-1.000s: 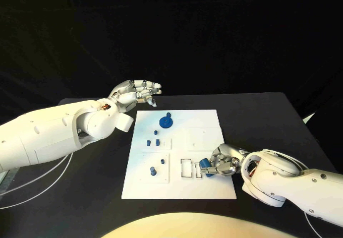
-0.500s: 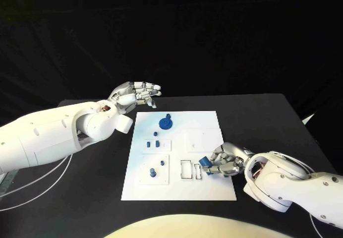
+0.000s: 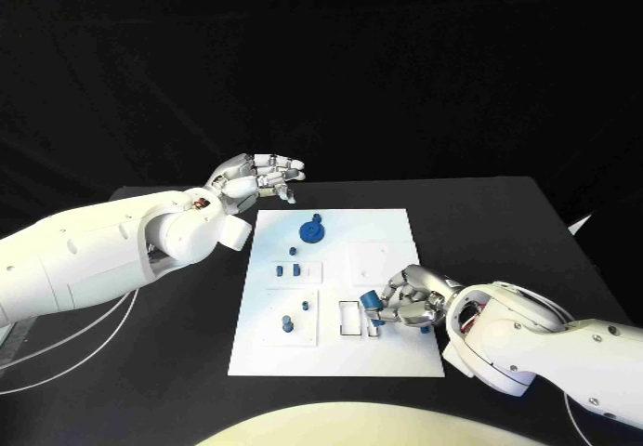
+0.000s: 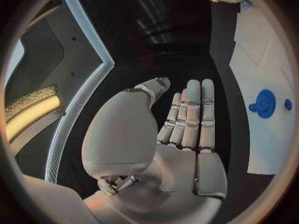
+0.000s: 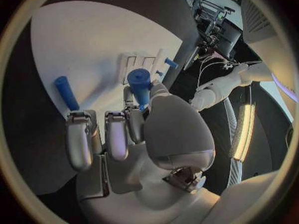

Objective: Assemble the parts on the task board

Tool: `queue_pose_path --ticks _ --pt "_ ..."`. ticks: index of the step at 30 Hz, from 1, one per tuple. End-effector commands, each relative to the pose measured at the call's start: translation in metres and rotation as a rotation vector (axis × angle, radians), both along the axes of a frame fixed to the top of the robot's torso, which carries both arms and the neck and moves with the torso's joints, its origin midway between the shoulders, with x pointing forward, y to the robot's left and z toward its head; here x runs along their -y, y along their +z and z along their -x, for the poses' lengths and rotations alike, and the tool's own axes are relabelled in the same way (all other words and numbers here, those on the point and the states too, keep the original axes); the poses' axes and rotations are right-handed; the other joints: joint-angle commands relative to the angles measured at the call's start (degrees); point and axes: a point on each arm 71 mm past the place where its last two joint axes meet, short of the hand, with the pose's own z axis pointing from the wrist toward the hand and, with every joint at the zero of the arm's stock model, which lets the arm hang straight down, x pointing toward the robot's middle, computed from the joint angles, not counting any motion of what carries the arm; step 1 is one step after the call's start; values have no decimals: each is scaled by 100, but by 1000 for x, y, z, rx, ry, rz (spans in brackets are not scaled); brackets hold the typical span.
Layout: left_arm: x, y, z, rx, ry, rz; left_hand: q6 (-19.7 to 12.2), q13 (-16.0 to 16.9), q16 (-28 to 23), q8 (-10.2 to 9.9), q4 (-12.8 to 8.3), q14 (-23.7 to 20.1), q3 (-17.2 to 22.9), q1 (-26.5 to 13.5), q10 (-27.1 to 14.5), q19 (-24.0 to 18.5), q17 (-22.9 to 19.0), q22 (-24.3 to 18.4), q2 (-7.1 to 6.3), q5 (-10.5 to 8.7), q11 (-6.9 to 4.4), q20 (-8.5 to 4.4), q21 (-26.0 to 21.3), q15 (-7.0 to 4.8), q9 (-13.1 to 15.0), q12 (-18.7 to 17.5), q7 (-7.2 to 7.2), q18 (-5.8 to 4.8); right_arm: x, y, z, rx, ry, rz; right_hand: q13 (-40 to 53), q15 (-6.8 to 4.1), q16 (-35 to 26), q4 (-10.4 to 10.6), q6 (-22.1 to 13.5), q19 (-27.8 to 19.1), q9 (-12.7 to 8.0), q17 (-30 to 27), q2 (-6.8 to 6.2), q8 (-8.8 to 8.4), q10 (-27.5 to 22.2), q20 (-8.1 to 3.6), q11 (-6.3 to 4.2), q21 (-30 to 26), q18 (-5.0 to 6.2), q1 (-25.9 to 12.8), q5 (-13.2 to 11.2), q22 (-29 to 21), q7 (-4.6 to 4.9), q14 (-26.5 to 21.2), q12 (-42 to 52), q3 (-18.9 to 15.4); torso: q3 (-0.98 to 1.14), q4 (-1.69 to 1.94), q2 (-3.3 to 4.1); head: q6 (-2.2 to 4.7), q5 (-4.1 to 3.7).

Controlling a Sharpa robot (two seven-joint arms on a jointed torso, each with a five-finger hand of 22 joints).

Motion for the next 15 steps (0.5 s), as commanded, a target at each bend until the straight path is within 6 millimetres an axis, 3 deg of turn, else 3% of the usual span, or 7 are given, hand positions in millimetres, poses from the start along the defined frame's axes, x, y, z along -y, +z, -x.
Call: queue_pose_path --ticks 1,8,10,15 --pt "3 1 1 4 -21 10 -43 -5 22 27 27 -45 2 -35 -45 21 -6 -5 1 -14 7 4 -18 12 -7 29 305 76 -7 -2 1 -29 16 -7 282 -32 39 -187 108 475 64 643 -51 26 29 -41 8 16 -55 -167 -30 1417 -43 426 -24 187 4 -5 2 8 22" --pt "4 1 1 5 -23 11 -43 -5 22 27 27 -45 2 -35 -45 21 -6 -5 1 -14 7 4 -18 12 -7 29 305 76 -18 -7 -1 -53 50 14 290 -32 34 -187 141 469 81 633 -101 44 37 -39 7 4 -52 -458 -151 1413 -48 424 -53 150 -3 -2 6 -1 16" --pt "4 1 1 5 -23 11 -43 -5 22 27 27 -45 2 -35 -45 21 -6 -5 1 -14 7 4 -18 12 -7 29 305 76 -20 -8 0 -63 60 21 306 -36 34 -194 145 469 101 638 -179 63 45 -42 1 7 -53 -616 197 1413 -56 424 -65 58 0 -3 9 -14 24" --pt "4 1 1 5 -22 11 -43 -5 22 27 27 -45 2 -35 -45 21 -6 -5 1 -14 7 4 -18 12 -7 29 305 76 -24 -12 0 -80 77 35 310 -38 38 -189 152 467 112 647 -203 76 47 -43 -1 2 -52 -678 206 1412 -59 426 -73 10 -3 0 1 -27 36"
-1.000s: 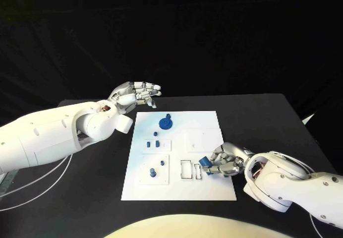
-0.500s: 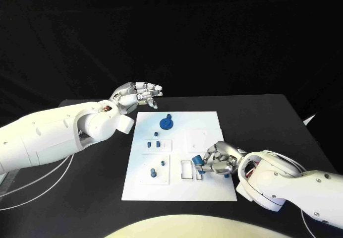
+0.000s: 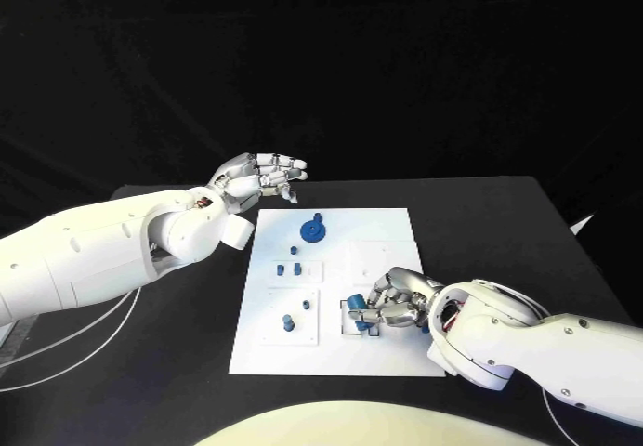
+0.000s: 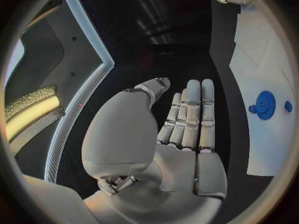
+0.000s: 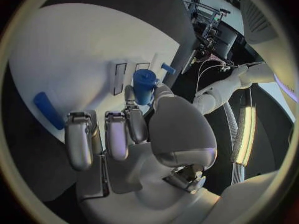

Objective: Assemble the parts on the task board

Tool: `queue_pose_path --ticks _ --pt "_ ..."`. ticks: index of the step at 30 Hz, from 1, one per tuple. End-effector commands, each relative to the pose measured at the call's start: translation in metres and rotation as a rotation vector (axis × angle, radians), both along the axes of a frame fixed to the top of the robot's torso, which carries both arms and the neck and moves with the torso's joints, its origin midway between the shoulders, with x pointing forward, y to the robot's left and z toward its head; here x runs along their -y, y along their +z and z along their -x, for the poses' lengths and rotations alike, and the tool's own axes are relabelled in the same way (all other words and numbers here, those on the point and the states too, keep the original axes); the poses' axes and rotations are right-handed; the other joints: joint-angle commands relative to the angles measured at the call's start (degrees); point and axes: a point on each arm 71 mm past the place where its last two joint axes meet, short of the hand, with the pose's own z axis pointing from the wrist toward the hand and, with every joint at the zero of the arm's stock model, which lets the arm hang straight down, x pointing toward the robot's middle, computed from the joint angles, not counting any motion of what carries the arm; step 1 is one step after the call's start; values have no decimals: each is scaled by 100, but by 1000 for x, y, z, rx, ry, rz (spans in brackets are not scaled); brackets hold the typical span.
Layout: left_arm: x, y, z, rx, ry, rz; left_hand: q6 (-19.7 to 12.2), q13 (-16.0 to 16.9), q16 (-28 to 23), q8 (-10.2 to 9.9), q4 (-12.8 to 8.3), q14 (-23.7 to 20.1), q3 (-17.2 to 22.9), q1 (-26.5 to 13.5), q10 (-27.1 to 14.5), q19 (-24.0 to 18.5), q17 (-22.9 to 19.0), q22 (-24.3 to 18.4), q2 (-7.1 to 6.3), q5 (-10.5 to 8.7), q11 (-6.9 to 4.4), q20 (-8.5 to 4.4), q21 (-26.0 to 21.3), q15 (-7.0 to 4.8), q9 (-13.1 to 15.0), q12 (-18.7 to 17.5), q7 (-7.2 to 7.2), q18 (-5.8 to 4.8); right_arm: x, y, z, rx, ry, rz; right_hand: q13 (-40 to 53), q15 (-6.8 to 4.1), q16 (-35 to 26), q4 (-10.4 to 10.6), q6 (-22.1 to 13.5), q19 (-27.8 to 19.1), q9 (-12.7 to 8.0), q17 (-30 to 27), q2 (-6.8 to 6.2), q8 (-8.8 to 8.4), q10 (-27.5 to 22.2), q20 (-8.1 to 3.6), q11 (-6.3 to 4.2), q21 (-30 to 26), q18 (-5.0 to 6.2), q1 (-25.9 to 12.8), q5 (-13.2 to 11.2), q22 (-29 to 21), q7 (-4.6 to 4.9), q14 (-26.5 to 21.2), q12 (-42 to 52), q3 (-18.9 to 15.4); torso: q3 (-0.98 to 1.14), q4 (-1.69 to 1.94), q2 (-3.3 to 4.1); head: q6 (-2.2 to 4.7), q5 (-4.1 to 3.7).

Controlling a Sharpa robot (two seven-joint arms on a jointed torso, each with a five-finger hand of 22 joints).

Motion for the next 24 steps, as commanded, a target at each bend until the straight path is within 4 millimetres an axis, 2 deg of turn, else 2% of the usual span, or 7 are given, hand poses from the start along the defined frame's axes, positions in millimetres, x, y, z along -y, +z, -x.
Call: queue_pose_path --ticks 1,14,21,24 --pt "2 1 1 6 -18 10 -43 -5 22 27 28 -45 2 -35 -45 21 -6 -5 1 -13 7 5 -18 12 -7 30 305 77 -2 -4 2 -41 35 31 314 -39 16 -9 54 469 -10 647 1 -27 49 -43 -1 7 -52 -71 -5 1409 -24 426 -26 -48 -4 4 -6 -14 16" --pt "1 1 1 5 -17 9 -52 -7 26 40 31 -49 6 -24 -55 26 -8 -11 9 -12 8 4 -26 12 -9 42 307 77 -7 -7 -2 -33 41 53 311 -40 17 -9 60 467 -3 650 5 -18 48 -44 -3 5 -52 -100 -45 1408 -27 426 -36 -68 -3 2 -1 -29 48" --pt "1 1 1 4 -16 8 -52 -7 26 40 31 -49 6 -24 -55 26 -8 -11 9 -12 8 4 -26 12 -9 42 307 77 -7 -8 -7 -16 29 55 312 -43 12 -4 59 462 12 643 61 -3 45 -47 -5 -7 -49 -198 -122 1405 -30 425 -56 -116 -2 2 -3 -16 57" --pt "1 1 1 4 -16 8 -52 -7 26 40 31 -49 6 -24 -55 26 -8 -11 9 -12 8 4 -26 12 -9 42 307 77 -9 -8 -8 -11 28 54 305 -42 5 1 47 457 25 629 138 6 37 -46 -3 -19 -47 -336 -137 1401 -29 421 -83 -178 -3 -1 -4 1 61"
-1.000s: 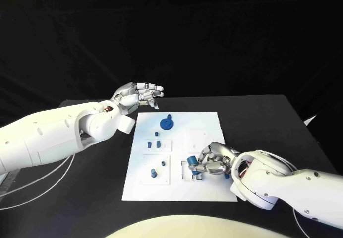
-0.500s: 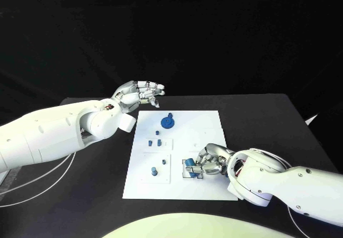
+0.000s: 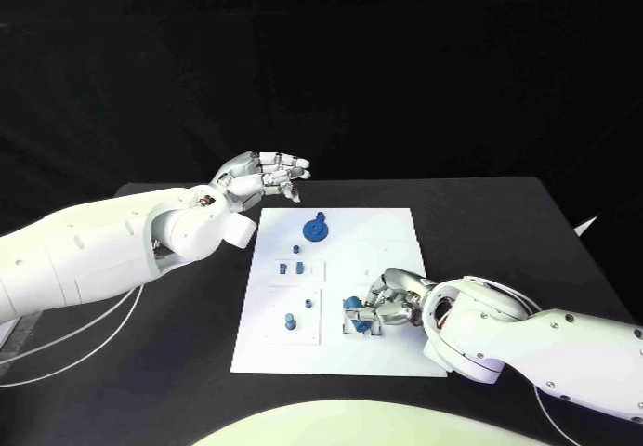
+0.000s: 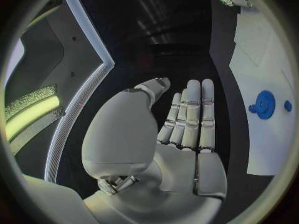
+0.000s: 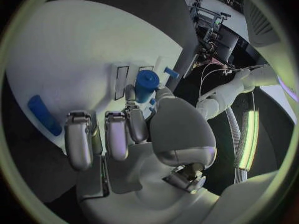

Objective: Assemble the parts on the task board

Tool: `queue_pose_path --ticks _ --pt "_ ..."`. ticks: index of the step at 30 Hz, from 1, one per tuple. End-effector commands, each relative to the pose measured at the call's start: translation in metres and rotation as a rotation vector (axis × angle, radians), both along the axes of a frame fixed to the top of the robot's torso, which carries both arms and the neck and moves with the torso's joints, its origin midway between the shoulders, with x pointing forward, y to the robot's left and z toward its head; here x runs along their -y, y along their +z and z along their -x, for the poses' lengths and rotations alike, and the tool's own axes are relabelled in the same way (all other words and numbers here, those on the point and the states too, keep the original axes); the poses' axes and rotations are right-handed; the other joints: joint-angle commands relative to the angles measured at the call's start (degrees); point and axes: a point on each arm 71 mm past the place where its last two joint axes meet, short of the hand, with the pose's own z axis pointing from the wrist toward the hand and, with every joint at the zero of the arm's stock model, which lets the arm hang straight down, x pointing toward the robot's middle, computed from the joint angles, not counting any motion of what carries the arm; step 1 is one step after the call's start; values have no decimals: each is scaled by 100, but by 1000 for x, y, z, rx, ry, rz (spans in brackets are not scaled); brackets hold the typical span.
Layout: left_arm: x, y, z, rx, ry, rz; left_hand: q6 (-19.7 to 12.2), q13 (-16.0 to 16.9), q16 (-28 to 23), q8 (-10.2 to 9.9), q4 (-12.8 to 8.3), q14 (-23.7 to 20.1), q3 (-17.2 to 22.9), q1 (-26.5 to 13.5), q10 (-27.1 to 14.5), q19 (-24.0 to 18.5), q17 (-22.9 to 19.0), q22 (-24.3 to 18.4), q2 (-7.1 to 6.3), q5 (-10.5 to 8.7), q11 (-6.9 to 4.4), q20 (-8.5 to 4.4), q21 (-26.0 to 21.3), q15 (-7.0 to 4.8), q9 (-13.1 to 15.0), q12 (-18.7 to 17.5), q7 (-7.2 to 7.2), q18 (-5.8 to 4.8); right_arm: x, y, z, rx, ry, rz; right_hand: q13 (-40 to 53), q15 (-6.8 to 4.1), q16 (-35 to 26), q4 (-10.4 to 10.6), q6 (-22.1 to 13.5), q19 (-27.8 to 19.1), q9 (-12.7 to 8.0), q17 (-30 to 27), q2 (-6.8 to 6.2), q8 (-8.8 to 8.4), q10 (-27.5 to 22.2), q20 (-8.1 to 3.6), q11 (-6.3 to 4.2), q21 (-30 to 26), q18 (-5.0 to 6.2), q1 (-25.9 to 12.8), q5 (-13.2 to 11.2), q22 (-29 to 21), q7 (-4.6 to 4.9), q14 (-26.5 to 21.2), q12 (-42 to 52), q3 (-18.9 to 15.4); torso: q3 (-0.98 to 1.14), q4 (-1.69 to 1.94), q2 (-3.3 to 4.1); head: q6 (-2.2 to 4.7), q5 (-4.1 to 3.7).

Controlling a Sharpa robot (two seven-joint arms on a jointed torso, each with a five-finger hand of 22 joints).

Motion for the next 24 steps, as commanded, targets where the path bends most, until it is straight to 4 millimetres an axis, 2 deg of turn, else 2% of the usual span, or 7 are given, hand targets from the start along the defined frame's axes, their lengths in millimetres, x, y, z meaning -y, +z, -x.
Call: queue_pose_path --ticks 1,7,12,15,20,22,24 --pt "2 1 1 4 -17 9 -52 -8 27 40 31 -29 6 -24 -33 26 -9 -5 9 -12 -13 4 -27 -9 -10 22 306 78 0 -2 -2 10 4 17 303 -42 5 2 9 455 -8 631 35 -11 36 -46 -3 -25 -45 -141 -21 1401 6 421 -44 -77 0 -2 1 17 6" --pt "2 1 0 2 -18 8 -64 -11 33 60 36 -34 16 -4 -45 35 -13 -13 27 -9 -13 4 -38 -9 -12 40 307 79 -3 -2 -3 24 14 21 306 -43 -1 0 2 455 27 626 152 25 34 -46 -7 -24 -45 -408 -128 1401 3 420 -81 -249 2 0 1 32 -12" --pt "2 1 0 2 -17 8 -64 -11 33 60 36 -34 16 -4 -45 35 -13 -13 27 -9 -13 4 -38 -9 -12 40 307 79 -6 -3 0 10 52 38 275 -32 -30 -4 -58 420 77 578 164 62 -4 -36 7 -111 -27 -695 -899 1377 18 409 -194 -710 2 -4 -3 35 -12" --pt "2 1 0 2 -17 8 -64 -11 33 60 36 -34 16 -4 -45 35 -13 -13 27 -9 -13 4 -38 -9 -12 40 307 79 -7 -2 1 14 65 43 242 -22 -46 16 -103 398 93 557 22 64 -38 -26 21 -168 -16 -953 -1261 1361 31 403 -278 -952 2 -5 -2 36 -11" --pt "2 1 0 2 -17 7 -64 -11 33 60 36 -34 16 -4 -45 35 -13 -13 27 -9 -13 4 -38 -9 -12 40 307 79 -4 0 2 40 68 47 248 -21 -48 1 -111 396 100 558 41 68 -36 -25 20 -172 -15 -969 -1262 1360 33 403 -284 -941 5 -1 -3 37 -8" --pt "2 1 0 2 -16 7 -64 -11 33 60 36 -34 16 -4 -45 35 -13 -13 27 -9 -13 4 -38 -9 -12 40 307 79 -2 1 2 47 67 44 270 -21 -41 -17 -108 406 109 574 136 76 -21 -24 18 -148 -20 -713 -1177 1367 31 407 -274 -901 5 -1 -3 37 -8" --pt "1 1 0 2 -15 7 -64 -11 33 60 36 -34 16 -4 -45 35 -13 -13 27 -9 -13 4 -38 -9 -12 40 307 79 1 4 5 57 66 35 304 -28 -35 -52 -106 416 120 592 239 82 1 -31 8 -125 -25 -120 -807 1374 21 412 -267 -909 6 -3 -1 35 -7"
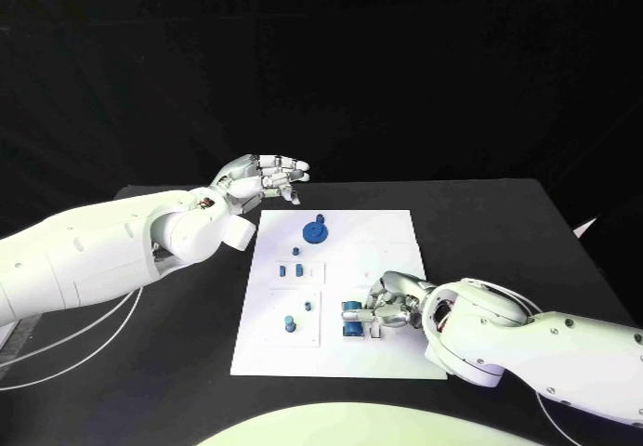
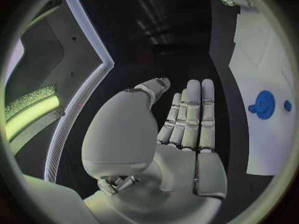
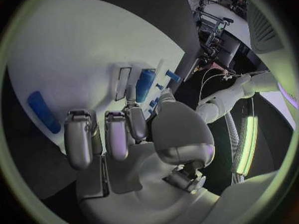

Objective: Assemble the parts on the task board

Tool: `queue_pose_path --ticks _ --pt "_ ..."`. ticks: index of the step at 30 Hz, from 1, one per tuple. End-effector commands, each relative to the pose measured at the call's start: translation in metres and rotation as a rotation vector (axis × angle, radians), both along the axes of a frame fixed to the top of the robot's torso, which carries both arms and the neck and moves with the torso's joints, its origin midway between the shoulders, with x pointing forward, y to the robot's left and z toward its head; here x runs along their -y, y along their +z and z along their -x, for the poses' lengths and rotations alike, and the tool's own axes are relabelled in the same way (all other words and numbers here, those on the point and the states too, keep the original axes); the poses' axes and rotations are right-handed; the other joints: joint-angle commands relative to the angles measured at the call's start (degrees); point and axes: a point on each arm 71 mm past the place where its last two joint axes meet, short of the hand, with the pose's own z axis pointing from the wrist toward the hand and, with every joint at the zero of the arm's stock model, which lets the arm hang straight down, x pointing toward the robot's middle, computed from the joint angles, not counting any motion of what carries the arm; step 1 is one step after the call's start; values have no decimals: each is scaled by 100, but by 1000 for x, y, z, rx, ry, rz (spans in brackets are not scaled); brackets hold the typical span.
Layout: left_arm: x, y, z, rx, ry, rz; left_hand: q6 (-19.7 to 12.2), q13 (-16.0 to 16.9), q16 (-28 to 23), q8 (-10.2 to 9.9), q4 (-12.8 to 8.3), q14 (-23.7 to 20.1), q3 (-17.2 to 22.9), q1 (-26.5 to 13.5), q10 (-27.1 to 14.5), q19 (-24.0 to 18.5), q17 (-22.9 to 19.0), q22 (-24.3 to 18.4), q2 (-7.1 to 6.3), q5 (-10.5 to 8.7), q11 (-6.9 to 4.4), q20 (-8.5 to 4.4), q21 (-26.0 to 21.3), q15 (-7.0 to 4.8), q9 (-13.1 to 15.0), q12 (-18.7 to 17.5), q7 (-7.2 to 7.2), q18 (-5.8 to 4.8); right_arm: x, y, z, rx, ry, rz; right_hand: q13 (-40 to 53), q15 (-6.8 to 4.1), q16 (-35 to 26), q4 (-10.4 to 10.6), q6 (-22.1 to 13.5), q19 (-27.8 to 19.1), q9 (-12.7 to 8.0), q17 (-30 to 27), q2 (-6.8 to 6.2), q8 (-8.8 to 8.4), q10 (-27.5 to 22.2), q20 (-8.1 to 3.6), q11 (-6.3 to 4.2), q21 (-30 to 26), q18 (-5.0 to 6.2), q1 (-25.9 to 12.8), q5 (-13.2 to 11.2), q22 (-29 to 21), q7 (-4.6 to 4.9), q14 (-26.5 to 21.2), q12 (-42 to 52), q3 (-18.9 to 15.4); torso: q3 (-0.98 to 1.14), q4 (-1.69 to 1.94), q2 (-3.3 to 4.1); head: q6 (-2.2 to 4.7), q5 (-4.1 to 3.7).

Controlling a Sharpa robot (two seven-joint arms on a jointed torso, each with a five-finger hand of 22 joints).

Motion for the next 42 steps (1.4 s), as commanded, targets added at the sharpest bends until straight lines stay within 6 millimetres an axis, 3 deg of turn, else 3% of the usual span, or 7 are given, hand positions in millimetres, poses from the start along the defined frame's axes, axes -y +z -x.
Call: queue_pose_path --ticks 1,5,9,19,26,34,42 --pt "1 1 1 5 -15 8 -23 -6 33 26 20 -35 0 -4 -45 35 -7 -9 27 -9 -12 4 -38 -9 -6 20 307 79 2 3 3 34 32 1 306 -30 -3 -26 -34 416 10 593 46 29 27 -32 -13 34 -25 388 215 1376 -3 412 1 -6 2 0 0 -3 3" --pt "1 1 1 5 -13 7 -23 -6 33 26 20 -35 0 -4 -45 35 -7 -9 27 -9 -12 4 -38 -9 -6 20 307 79 10 9 8 53 25 -25 356 -37 14 -61 -36 434 5 633 61 13 57 -40 -20 80 -35 945 328 1389 -9 421 30 -5 2 -9 -3 -16 8" --pt "0 1 1 6 -11 7 -23 -6 33 26 20 -35 0 -4 -45 35 -7 -9 27 -9 -12 4 -38 -9 -6 20 307 79 23 16 10 79 -6 -58 387 -38 20 -67 -47 439 -15 647 48 -24 74 -42 -20 93 -38 1272 248 1392 -5 424 48 53 2 -11 -5 -20 -6" --pt "2 2 2 7 -9 13 -33 -10 37 44 19 -40 8 14 -56 43 -11 -12 34 -8 -11 2 -43 -9 -10 35 309 79 82 37 -7 139 -133 -30 371 -14 10 -67 -96 416 -59 634 3 -122 42 -25 10 37 -27 1606 370 1377 31 417 -8 96 -6 -11 -3 -14 -101" --pt "4 2 2 6 -12 15 -33 -10 37 44 19 -40 8 14 -56 43 -11 -12 34 -8 -11 2 -43 -9 -10 35 309 79 111 36 -9 116 -153 59 392 35 22 -16 -209 413 -122 666 -33 -282 40 14 70 35 -27 1635 97 1377 101 422 -7 24 10 -10 4 -6 -144" --pt "4 2 2 5 -12 16 -33 -10 37 44 19 -40 8 14 -56 43 -11 -12 34 -8 -11 2 -43 -9 -10 35 309 79 126 17 -1 81 -155 142 420 38 41 -52 -127 433 -143 705 -18 -331 59 26 67 84 -36 1856 111 1390 96 430 18 54 -2 -4 3 -26 -161" --pt "3 2 2 4 -11 15 -33 -10 37 44 19 -40 8 14 -56 43 -11 -12 34 -8 -11 2 -43 -9 -10 35 309 79 122 6 3 86 -162 144 427 27 46 -33 -41 434 -150 717 0 -346 66 21 51 88 -37 1935 222 1391 76 432 19 57 2 4 3 -41 -149"
